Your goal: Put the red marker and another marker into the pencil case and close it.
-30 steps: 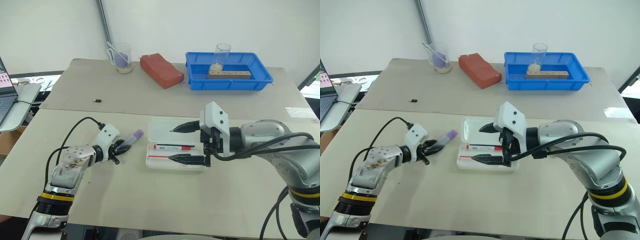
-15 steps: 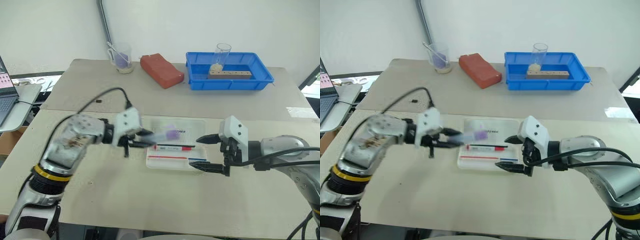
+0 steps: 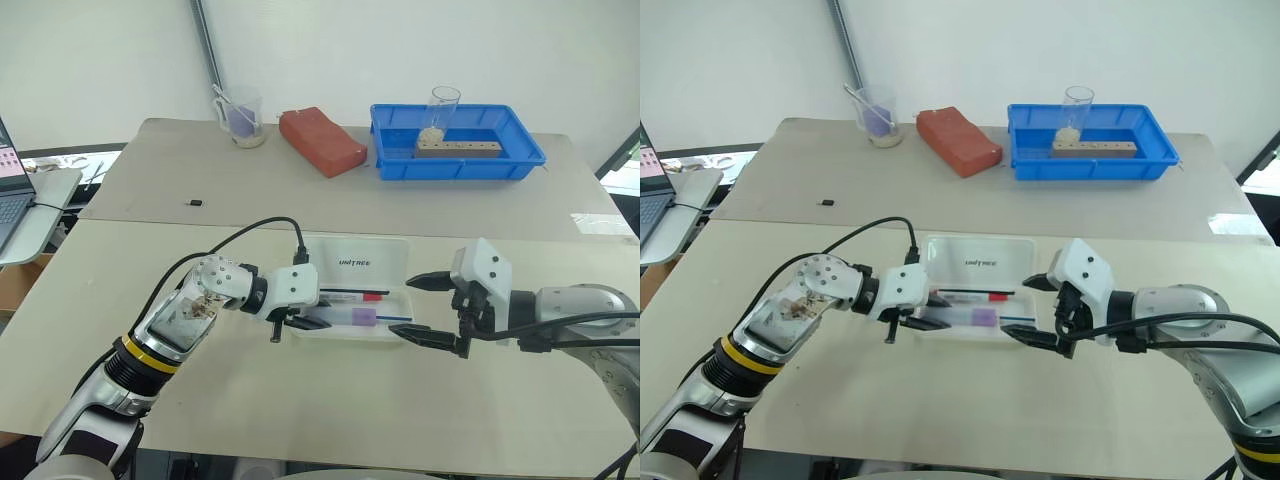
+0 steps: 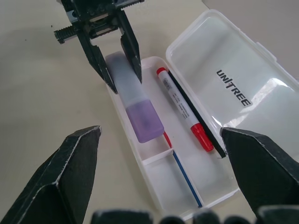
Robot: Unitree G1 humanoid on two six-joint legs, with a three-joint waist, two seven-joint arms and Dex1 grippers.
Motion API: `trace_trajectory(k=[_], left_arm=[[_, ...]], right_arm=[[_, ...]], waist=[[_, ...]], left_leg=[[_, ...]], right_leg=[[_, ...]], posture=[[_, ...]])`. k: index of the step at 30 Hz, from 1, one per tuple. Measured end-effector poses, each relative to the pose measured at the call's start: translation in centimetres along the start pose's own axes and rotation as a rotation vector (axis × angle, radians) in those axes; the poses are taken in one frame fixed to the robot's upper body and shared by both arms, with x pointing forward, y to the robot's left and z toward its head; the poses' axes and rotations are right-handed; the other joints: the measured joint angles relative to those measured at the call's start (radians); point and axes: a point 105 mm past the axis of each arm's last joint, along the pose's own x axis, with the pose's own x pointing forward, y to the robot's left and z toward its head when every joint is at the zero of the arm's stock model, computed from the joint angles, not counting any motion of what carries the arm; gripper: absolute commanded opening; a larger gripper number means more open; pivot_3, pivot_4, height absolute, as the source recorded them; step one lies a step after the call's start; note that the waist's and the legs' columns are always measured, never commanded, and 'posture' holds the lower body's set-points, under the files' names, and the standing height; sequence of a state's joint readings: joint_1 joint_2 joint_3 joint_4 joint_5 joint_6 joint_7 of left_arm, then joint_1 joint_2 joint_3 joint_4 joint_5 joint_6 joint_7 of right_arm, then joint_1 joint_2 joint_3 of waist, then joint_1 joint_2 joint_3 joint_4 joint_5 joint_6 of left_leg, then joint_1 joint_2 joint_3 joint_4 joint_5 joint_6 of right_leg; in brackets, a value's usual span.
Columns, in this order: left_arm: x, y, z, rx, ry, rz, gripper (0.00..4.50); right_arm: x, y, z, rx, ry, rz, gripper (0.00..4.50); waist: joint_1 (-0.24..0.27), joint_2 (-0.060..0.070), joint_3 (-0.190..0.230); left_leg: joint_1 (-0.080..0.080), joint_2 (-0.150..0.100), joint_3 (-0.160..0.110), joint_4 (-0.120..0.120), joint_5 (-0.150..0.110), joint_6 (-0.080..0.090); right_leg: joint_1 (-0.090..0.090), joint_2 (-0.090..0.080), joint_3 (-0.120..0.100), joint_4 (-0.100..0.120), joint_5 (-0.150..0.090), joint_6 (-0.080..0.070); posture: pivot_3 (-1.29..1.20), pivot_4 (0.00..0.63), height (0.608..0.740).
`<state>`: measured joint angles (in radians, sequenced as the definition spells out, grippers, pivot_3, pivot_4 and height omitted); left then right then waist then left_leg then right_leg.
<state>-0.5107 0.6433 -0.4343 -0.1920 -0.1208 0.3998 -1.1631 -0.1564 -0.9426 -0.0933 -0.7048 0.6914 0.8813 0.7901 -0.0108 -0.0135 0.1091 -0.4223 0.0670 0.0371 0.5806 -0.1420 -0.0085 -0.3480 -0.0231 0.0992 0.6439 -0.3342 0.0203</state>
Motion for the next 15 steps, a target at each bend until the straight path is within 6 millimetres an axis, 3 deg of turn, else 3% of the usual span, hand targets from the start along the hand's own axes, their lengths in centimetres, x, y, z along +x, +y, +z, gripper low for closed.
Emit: trace_trajectory(k=[6, 13, 14, 15], left_arm=[[0.03, 0.12, -0.21, -0.001, 0.004, 0.007, 0.94], [0.20, -0.08, -0.25, -0.007, -0.003, 0.003, 4.10], [0.21, -0.12, -0.26, -0.009, -0.003, 0.002, 4.47], [0.21, -0.16, -0.28, -0.011, -0.003, 0.001, 4.47]], right_arm=[[-0.03, 0.15, 0.06, 0.003, -0.003, 0.000, 4.50], [-0.03, 0.09, 0.00, 0.013, -0.004, 0.003, 4.50], [-0.04, 0.04, -0.04, 0.016, -0.004, 0.002, 4.50], [-0.05, -0.04, -0.11, 0.020, -0.003, 0.001, 4.50]], waist=[[-0.001, 0.000, 0.000], [-0.001, 0.000, 0.000], [-0.001, 0.000, 0.000], [-0.001, 0.000, 0.000]], left_leg=[[0.000, 0.000, 0.000, 0.000, 0.000, 0.000], [0.000, 0.000, 0.000, 0.000, 0.000, 0.000], [0.000, 0.000, 0.000, 0.000, 0.000, 0.000], [0.000, 0.000, 0.000, 0.000, 0.000, 0.000]], right_leg=[[0.000, 0.000, 0.000, 0.000, 0.000, 0.000], [0.000, 0.000, 0.000, 0.000, 0.000, 0.000], [0.000, 0.000, 0.000, 0.000, 0.000, 0.000], [0.000, 0.000, 0.000, 0.000, 0.000, 0.000]], posture=[[0.00, 0.150, 0.740], [0.00, 0.150, 0.740], [0.00, 0.150, 0.740], [0.00, 0.150, 0.740]])
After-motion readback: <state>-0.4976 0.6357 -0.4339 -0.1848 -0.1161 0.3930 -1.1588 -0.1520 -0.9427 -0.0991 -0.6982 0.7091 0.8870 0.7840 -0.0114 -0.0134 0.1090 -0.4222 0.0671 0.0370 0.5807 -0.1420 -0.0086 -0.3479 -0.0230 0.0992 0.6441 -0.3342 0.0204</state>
